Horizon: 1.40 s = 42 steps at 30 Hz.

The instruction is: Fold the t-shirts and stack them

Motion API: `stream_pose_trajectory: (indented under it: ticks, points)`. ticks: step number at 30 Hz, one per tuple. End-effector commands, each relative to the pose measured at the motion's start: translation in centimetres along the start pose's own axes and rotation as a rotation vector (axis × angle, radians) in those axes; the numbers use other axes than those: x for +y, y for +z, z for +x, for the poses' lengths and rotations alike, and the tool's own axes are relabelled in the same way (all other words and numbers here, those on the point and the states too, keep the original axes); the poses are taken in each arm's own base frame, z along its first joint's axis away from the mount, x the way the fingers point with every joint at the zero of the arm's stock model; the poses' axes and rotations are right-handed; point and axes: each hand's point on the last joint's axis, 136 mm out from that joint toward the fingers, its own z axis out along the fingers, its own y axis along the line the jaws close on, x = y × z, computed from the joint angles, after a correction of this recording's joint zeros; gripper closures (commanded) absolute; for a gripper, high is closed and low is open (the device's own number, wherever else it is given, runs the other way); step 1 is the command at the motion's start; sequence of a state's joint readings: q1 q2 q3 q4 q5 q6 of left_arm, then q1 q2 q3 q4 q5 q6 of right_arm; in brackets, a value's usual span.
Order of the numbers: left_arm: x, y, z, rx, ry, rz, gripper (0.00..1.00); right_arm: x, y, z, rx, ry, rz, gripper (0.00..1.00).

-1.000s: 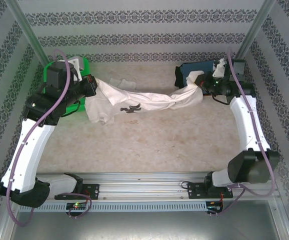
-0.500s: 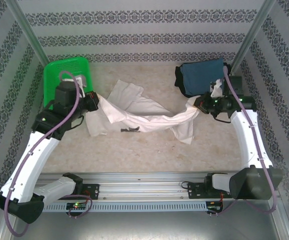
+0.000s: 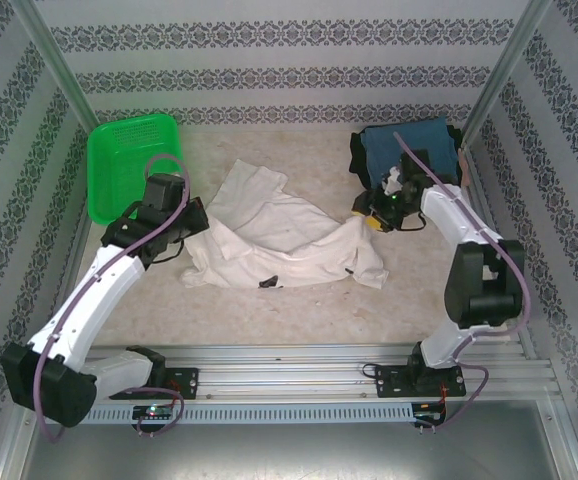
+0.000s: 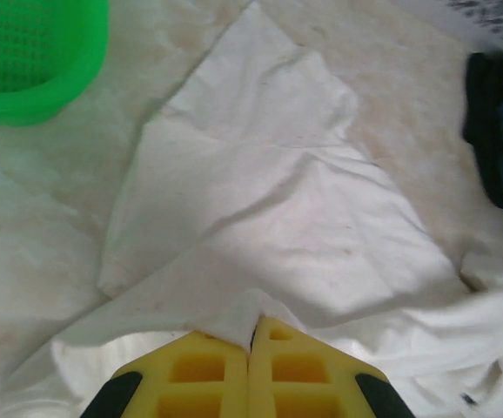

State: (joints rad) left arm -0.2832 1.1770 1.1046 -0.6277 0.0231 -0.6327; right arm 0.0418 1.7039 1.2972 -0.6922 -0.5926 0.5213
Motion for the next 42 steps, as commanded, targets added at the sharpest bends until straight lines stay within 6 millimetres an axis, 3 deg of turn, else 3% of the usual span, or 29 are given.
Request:
stream_pose_trajectory:
  ticks: [1,4,8,19,29,36,42]
  points:
    - [1.9,0.5,-0.8,-0.037,-0.021,-0.074,1.00,2.3,-2.1,-2.4,-0.087,-0.047,-0.067,0.43]
    - [2.2,1.1,0.2,-0.010,-0.025,-0.067,1.00,0.5,-3.2,-1.2,-0.078,-0.028,0.000,0.42]
    - [2.4,1.7,1.3,-0.001,-0.045,-0.044,1.00,-2.7,-2.1,-0.4,-0.057,0.088,-0.017,0.46]
    - [2.3,1.8,1.5,0.012,-0.016,-0.036,1.00,-9.0,2.0,-5.4,-0.126,0.298,-0.037,0.55]
    - [2.1,1.1,1.3,-0.005,-0.013,-0.018,1.00,-11.6,5.3,-5.9,-0.118,0.420,-0.063,0.60]
    - [2.1,0.9,1.2,-0.006,-0.009,-0.020,1.00,-12.1,6.1,-6.6,-0.137,0.448,-0.067,0.65]
    - [1.9,1.0,1.2,-0.001,0.002,-0.016,1.00,-10.6,5.2,-8.5,-0.172,0.424,-0.110,0.84]
